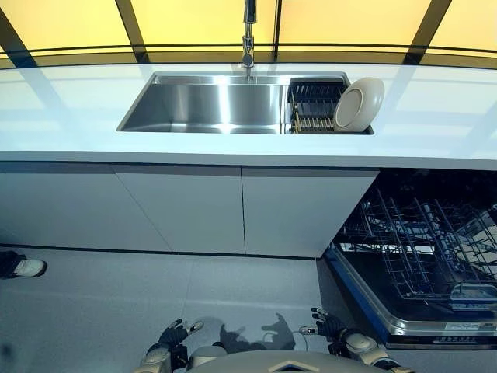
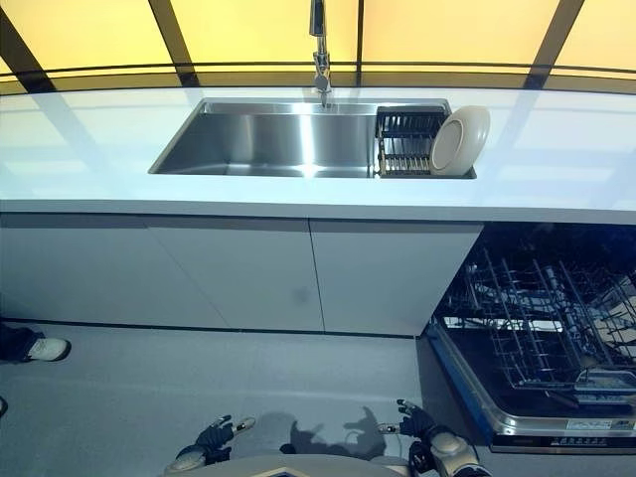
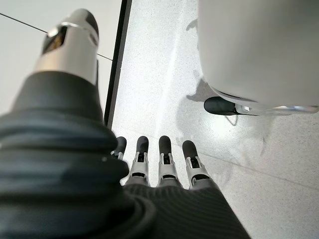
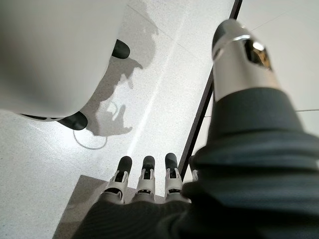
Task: Take plates into dishwasher
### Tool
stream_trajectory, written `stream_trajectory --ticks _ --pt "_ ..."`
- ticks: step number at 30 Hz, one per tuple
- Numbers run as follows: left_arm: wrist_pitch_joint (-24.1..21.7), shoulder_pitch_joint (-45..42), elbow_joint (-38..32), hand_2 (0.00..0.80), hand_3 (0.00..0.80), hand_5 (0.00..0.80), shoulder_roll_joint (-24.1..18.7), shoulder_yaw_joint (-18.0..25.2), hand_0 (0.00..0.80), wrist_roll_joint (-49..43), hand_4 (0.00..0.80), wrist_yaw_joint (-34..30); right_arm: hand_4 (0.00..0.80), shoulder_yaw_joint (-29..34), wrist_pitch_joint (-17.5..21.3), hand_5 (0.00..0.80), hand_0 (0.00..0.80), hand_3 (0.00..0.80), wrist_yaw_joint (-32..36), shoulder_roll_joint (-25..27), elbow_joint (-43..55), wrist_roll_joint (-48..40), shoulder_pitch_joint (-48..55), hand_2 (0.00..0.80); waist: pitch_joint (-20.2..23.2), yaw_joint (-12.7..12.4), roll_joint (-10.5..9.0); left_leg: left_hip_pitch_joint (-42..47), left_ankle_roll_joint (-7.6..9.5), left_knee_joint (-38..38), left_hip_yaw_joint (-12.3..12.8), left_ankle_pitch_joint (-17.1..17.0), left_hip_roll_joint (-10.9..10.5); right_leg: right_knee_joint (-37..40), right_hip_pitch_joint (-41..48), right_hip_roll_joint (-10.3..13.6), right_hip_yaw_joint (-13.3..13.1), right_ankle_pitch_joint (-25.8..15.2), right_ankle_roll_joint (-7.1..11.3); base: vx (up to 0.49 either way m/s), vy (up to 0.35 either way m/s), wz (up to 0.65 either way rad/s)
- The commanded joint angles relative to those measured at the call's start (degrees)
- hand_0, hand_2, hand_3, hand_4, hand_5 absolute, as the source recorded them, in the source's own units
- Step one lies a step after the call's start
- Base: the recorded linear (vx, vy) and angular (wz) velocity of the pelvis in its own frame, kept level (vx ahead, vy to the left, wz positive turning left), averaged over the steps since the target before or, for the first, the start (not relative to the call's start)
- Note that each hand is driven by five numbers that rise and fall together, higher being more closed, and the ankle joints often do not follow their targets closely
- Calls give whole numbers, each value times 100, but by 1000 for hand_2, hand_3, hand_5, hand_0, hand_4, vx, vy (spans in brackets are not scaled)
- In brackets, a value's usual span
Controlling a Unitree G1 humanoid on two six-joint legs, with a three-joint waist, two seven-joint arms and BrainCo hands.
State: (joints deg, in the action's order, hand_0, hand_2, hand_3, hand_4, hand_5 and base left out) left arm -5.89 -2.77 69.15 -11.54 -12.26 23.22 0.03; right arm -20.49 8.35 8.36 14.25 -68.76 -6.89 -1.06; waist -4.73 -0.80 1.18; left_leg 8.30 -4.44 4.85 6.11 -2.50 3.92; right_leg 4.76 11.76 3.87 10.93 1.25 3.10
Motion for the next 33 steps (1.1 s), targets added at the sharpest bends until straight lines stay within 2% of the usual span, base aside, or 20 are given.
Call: stream_trajectory --ticks 1,26,33 --pt "-152 504 341 0 0 0 102 -111 0 -152 0 18 0 -37 101 0 0 0 39 -156 -196 64 -461 0 -105 -59 -228 160 541 -156 243 522 -513 -85 -406 97 -255 -384 145 0 0 0" --pt "-126 539 289 0 0 0 53 -121 0 -133 0 -106 0 -43 302 0 0 0 -48 -135 -73 -90 -478 0 -147 42 -293 148 564 -316 402 631 -491 -178 -506 83 -440 -397 153 0 -1 -2" --pt "-97 556 302 0 0 0 69 -88 0 -112 0 -86 0 -82 507 0 0 0 227 -138 0 -222 -480 0 -176 64 -303 165 574 -315 420 644 -481 -176 -516 73 -493 -421 148 -10 1 -2"
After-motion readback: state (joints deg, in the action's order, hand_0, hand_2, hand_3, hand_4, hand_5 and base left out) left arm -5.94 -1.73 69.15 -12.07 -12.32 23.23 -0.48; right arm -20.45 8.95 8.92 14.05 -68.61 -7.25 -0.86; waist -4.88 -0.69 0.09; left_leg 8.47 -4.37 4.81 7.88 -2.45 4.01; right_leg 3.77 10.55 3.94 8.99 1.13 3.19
